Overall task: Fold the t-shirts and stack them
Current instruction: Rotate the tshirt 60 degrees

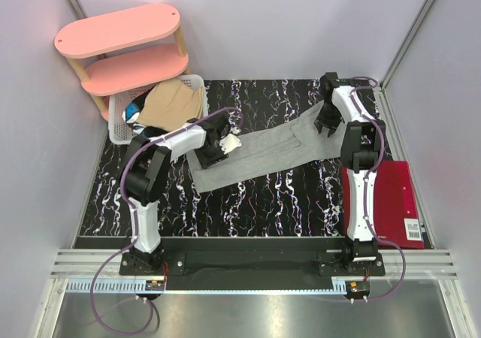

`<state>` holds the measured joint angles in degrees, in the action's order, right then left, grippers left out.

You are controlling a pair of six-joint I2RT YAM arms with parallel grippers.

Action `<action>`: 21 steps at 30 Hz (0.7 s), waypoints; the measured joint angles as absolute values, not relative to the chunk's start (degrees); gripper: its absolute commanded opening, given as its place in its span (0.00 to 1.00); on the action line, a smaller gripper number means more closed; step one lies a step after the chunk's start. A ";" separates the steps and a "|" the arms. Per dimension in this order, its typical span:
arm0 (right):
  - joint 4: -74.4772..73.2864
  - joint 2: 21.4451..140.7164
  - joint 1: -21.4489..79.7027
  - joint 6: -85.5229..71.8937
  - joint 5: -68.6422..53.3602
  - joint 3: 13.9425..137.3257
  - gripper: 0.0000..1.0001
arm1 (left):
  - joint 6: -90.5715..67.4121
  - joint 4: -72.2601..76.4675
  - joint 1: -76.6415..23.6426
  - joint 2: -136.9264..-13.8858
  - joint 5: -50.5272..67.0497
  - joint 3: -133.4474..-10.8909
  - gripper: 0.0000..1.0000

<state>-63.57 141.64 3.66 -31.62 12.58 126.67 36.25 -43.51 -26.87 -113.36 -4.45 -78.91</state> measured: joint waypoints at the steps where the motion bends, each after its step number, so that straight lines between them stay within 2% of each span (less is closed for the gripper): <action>1: -64.40 142.37 3.73 -31.31 12.58 127.94 0.47 | 36.25 -42.87 -27.20 -112.81 -4.80 -78.04 0.45; 11: -68.18 147.04 4.19 -28.88 12.51 136.92 0.47 | 35.79 -43.44 -35.79 -106.06 -4.49 -68.40 0.43; 21: -68.86 151.57 4.25 -26.44 10.44 146.15 0.50 | 32.82 -46.63 -43.31 -102.85 -1.26 -63.83 0.40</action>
<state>-68.86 151.57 4.25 -26.44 10.44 146.15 32.82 -46.63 -43.31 -102.85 -1.26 -63.83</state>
